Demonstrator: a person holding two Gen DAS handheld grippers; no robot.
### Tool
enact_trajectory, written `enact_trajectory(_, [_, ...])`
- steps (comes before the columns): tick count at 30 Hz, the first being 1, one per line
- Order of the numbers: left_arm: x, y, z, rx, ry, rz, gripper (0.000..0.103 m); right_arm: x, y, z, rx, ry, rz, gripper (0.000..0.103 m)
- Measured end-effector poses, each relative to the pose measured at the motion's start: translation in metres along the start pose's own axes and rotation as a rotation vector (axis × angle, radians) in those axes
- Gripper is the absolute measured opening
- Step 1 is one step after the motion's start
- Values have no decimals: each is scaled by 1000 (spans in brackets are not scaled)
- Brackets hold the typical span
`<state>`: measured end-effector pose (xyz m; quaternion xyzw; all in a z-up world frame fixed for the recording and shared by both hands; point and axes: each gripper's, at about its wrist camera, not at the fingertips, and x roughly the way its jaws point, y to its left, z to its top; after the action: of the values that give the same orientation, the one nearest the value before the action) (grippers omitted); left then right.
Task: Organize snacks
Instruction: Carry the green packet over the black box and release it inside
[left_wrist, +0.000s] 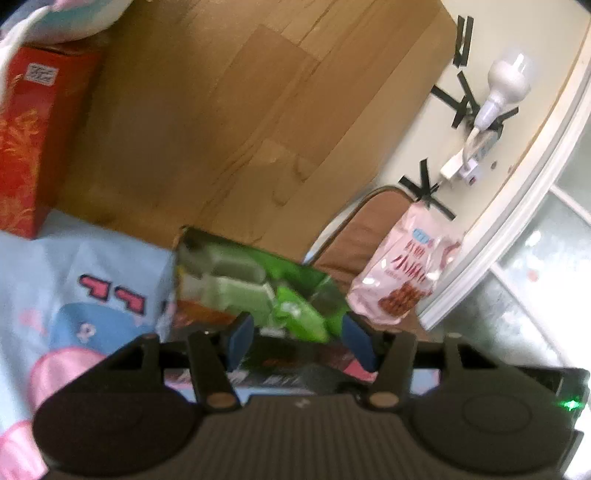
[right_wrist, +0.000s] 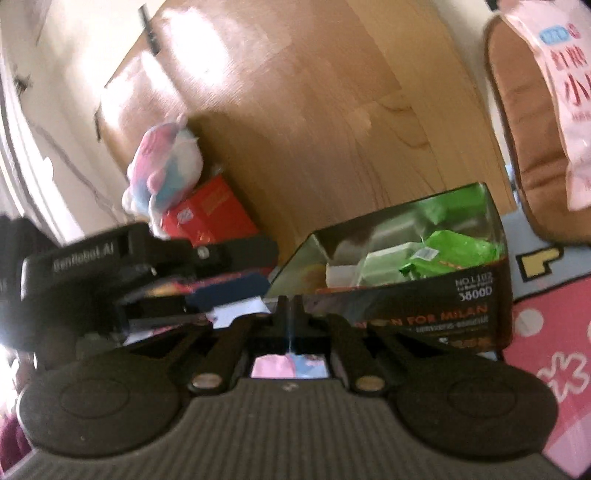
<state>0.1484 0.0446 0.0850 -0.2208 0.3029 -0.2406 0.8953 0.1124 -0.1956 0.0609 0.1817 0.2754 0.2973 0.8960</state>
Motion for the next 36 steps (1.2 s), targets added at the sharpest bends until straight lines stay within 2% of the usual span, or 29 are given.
enact_trajectory(3, [-5,16,-15,-39,48,7,56,-11,-6,-16,-51,-1,-55,8])
enact_trajectory(6, [0,30,-31,-118,109,4,57,-22,-16,-30,-108,-9,-158,14])
enact_trajectory(8, [13,35,-39,-146,154,15,59,-24,-29,-35,-98,2,-216,21])
enact_trajectory(12, [46,33,-53,-180,266,11,61,-20,-55,-34,-37,46,-279,26])
enact_trajectory(14, [50,28,-59,-170,255,0,71,-12,-67,-37,38,90,-258,27])
enact_trajectory(17, [50,24,-63,-151,237,0,74,-10,-77,-40,138,99,-149,27])
enact_trajectory(19, [48,26,-67,-155,220,-6,71,-6,-79,-42,210,122,-71,29])
enact_trajectory(21, [46,28,-68,-171,207,3,58,-3,-76,-43,210,130,-59,29])
enact_trajectory(22, [46,31,-68,-183,209,10,43,-1,-73,-43,208,130,-57,29])
enact_trajectory(23, [47,33,-69,-201,212,10,36,0,-71,-44,206,132,-52,29])
enact_trajectory(24, [45,36,-69,-216,209,12,33,0,-68,-45,193,127,-66,28])
enact_trajectory(25, [44,37,-69,-224,206,8,20,-1,-63,-46,169,123,-80,26])
enact_trajectory(26, [43,38,-68,-236,215,-29,7,-1,-60,-45,147,120,-88,25])
enact_trajectory(27, [45,37,-68,-255,233,-78,5,-1,-57,-46,142,125,-73,25])
enact_trajectory(28, [42,34,-67,-254,227,-80,6,-2,-56,-49,151,134,-41,24])
enact_trajectory(31, [30,20,-62,-189,188,-71,6,-3,-41,-49,107,113,-53,23])
enact_trajectory(34, [14,21,-55,-194,153,-98,7,-10,-41,-44,161,81,5,23])
enact_trajectory(36, [2,26,-50,-200,122,-80,16,-16,-42,-39,196,48,23,23])
